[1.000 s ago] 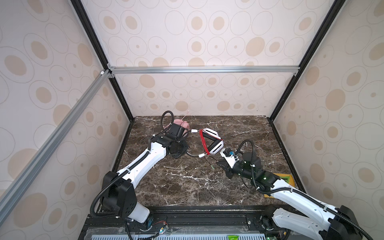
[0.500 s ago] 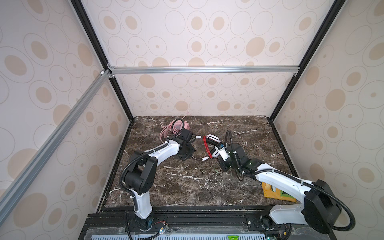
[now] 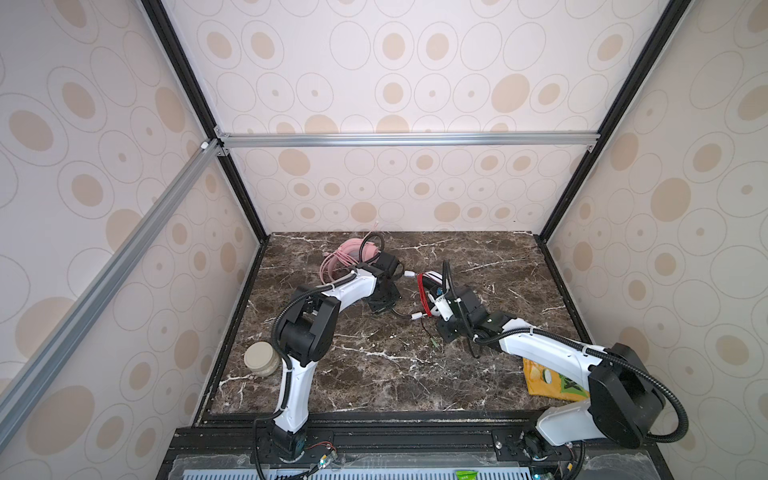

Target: Wrap the headphones

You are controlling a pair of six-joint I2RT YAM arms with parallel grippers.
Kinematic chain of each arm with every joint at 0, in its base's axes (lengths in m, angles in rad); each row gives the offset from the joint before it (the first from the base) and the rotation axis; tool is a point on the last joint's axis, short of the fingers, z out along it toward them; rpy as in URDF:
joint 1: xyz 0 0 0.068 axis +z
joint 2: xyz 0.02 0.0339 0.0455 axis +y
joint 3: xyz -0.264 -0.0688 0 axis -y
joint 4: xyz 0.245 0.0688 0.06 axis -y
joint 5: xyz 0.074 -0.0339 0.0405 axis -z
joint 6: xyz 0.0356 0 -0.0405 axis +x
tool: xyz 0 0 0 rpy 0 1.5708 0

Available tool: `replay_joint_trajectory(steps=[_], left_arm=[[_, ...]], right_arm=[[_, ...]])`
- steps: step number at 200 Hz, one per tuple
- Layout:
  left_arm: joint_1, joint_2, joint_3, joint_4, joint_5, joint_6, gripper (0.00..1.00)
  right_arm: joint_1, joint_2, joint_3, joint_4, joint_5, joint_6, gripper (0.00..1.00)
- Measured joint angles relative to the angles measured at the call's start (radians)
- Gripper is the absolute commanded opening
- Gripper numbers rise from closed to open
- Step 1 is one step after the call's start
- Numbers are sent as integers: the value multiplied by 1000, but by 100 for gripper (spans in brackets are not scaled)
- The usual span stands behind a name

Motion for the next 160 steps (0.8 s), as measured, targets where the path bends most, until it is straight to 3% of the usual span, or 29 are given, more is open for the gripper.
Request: replay_joint_trajectory(steps=[45, 108, 142, 146, 150, 154, 160], left_arm=[[2, 121, 205, -134, 0, 111, 9], [5, 128, 169, -74, 33, 189, 28], [5, 113, 161, -68, 30, 207, 47], [5, 111, 160, -68, 30, 208, 55], [5, 107, 159, -69, 29, 211, 78], [5, 105, 159, -69, 28, 213, 95], [5, 98, 158, -71, 26, 217, 98]], right_arm=[[0, 17, 27, -6, 26, 3, 16], [0, 26, 29, -18, 38, 13, 24], [0, 26, 29, -17, 51, 19, 27], [0, 26, 29, -17, 52, 19, 27], [0, 26, 29, -17, 53, 20, 28], [0, 26, 29, -17, 53, 22, 30], [0, 25, 29, -17, 53, 23, 34]])
